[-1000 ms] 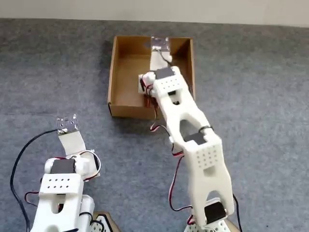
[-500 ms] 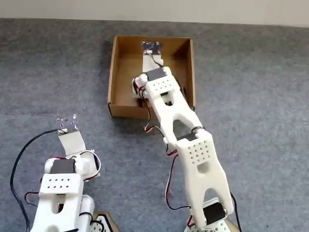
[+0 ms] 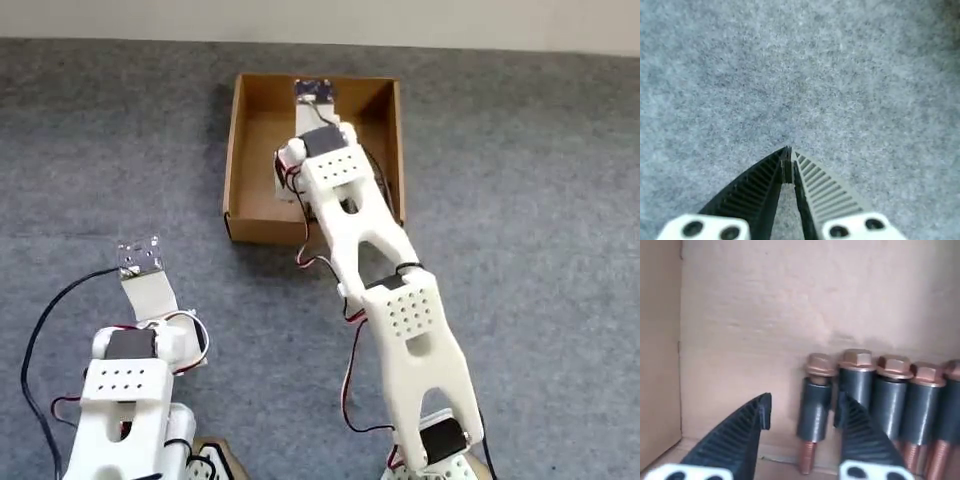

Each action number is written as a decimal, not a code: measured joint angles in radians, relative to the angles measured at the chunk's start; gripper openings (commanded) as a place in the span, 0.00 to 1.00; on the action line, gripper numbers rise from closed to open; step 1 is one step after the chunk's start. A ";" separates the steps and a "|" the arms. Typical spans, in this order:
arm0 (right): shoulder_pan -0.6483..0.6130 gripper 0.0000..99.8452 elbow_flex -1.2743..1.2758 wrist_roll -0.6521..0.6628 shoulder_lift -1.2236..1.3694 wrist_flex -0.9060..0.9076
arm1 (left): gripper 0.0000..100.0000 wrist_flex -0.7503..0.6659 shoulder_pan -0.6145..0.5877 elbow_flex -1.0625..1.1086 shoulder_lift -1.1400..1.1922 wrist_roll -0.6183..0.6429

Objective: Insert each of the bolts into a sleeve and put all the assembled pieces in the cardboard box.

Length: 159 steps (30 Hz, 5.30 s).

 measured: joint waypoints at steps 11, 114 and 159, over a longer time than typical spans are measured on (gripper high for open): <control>0.051 0.00 -0.574 0.000 0.002 0.318 | 0.01 0.000 0.000 0.000 0.000 0.000; 0.311 0.01 2.653 0.236 -2.745 -0.170 | 0.01 0.272 0.058 0.259 -0.786 -0.002; 0.311 0.01 2.653 0.236 -2.745 -0.170 | 0.01 0.272 0.058 0.259 -0.786 -0.002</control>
